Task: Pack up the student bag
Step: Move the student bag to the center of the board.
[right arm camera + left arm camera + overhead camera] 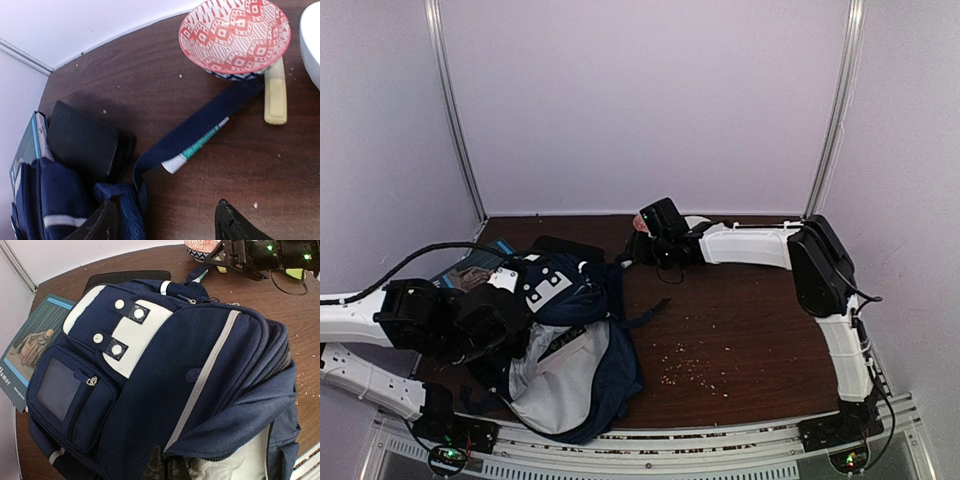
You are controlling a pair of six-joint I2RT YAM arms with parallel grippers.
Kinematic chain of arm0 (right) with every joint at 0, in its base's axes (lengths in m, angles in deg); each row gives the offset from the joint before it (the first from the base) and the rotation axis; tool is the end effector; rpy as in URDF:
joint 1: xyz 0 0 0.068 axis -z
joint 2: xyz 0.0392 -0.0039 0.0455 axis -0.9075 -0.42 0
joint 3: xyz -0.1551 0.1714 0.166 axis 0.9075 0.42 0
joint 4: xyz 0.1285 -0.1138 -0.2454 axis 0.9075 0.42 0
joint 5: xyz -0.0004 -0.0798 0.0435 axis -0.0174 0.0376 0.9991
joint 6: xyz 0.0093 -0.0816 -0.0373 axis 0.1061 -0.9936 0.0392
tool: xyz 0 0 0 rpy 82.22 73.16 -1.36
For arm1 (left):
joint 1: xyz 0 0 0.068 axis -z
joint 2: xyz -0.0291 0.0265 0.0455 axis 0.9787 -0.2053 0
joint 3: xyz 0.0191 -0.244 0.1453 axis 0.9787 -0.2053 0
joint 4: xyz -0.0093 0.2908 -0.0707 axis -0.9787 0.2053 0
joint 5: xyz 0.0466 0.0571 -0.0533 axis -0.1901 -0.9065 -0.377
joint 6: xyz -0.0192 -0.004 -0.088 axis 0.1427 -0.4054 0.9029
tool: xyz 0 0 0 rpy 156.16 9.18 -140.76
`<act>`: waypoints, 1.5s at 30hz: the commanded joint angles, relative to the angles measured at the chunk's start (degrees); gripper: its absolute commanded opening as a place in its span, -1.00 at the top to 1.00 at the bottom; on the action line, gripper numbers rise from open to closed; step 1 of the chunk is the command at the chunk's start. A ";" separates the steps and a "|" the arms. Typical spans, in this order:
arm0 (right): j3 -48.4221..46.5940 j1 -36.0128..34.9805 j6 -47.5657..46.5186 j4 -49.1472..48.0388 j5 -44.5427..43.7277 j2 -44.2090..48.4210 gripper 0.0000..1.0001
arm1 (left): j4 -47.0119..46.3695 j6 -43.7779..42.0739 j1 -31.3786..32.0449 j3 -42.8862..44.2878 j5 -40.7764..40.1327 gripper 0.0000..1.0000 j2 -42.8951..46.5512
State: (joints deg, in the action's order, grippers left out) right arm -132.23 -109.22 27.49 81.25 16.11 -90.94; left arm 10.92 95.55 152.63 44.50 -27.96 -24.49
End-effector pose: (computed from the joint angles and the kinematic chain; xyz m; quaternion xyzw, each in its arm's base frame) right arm 0.4280 0.4092 0.1565 0.0051 0.8970 0.2904 0.3332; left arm 0.1114 -0.2040 0.2580 0.0518 0.9060 -0.0886 0.4107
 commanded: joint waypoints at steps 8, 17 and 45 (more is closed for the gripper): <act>-12.99 1.20 17.61 8.07 -7.79 -8.16 -0.25 | 5.71 3.23 -0.76 -1.11 -3.62 1.00 0.15; -14.63 1.32 16.04 16.00 -5.18 -9.38 0.08 | 1.90 0.79 -0.74 -2.45 -3.69 1.00 2.36; 19.09 -2.85 0.80 -3.99 15.93 25.60 -0.42 | -26.47 -28.54 -0.16 -1.79 13.05 1.00 5.73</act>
State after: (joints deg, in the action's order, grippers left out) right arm -125.26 -109.55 34.11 83.61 25.53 -76.34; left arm -6.50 71.36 152.46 41.75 -21.03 -15.70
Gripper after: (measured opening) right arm 0.697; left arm 0.036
